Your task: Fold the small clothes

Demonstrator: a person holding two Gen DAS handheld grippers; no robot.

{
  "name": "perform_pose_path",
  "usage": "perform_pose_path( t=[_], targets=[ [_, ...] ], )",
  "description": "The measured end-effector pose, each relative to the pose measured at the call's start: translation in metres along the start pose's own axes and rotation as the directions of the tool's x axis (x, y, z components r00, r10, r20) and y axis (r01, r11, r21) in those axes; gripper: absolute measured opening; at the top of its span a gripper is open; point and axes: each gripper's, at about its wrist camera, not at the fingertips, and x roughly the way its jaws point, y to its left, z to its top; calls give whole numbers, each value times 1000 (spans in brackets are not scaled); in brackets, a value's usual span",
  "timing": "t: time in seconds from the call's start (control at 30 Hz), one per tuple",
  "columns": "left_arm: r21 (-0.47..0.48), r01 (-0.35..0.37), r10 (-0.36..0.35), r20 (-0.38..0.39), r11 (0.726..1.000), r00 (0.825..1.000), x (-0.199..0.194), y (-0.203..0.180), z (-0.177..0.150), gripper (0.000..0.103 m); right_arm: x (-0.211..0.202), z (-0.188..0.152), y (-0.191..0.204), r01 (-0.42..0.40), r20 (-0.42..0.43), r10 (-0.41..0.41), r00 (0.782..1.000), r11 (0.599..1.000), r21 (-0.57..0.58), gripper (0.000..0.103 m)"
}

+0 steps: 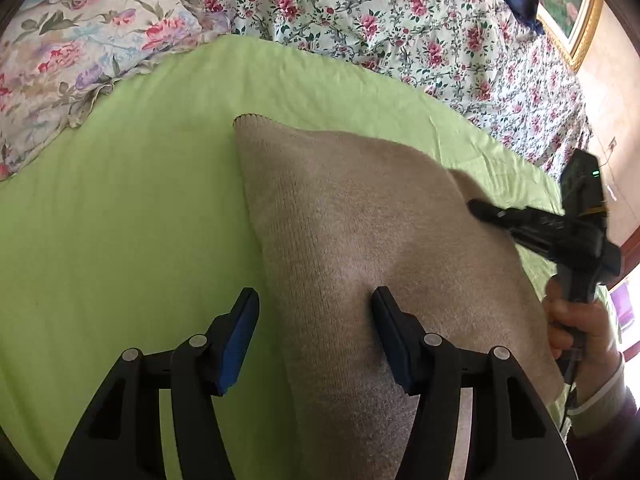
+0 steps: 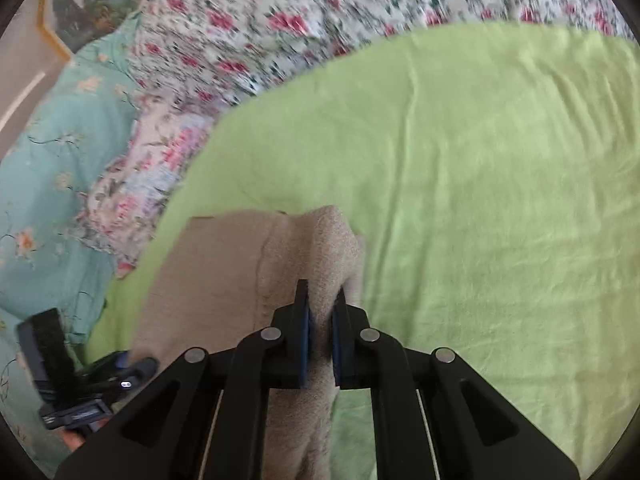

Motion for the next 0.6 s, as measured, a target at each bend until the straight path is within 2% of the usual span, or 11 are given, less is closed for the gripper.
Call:
perform_pose_path(
  t=[0.13, 0.23, 0.27, 0.4, 0.47, 0.6],
  targets=[
    [-5, -4, 4, -15, 1000, 1000, 4, -3, 1, 59, 0, 2, 2, 24, -2, -24, 1000, 1000, -18, 10],
    [32, -45, 45, -17, 998, 999, 8, -9, -1, 62, -3, 1, 2, 42, -18, -42, 999, 999, -25, 12],
    [29, -50, 51, -22, 998, 998, 6, -9, -1, 62, -11, 1, 1, 41, -12, -42, 999, 999, -15, 17],
    [33, -57, 57, 4, 998, 998, -22, -11, -4, 58, -58, -8, 16, 54, 66, -52, 996, 998, -25, 18],
    [54, -36, 35, 33, 998, 999, -43, -15, -13, 58, -82, -20, 26, 19, 95, -15, 995, 999, -37, 18],
    [80, 47, -52, 63, 996, 997, -72, -22, -33, 54, -101, -49, 50, -31, 59, 37, 998, 995, -91, 18]
  ],
)
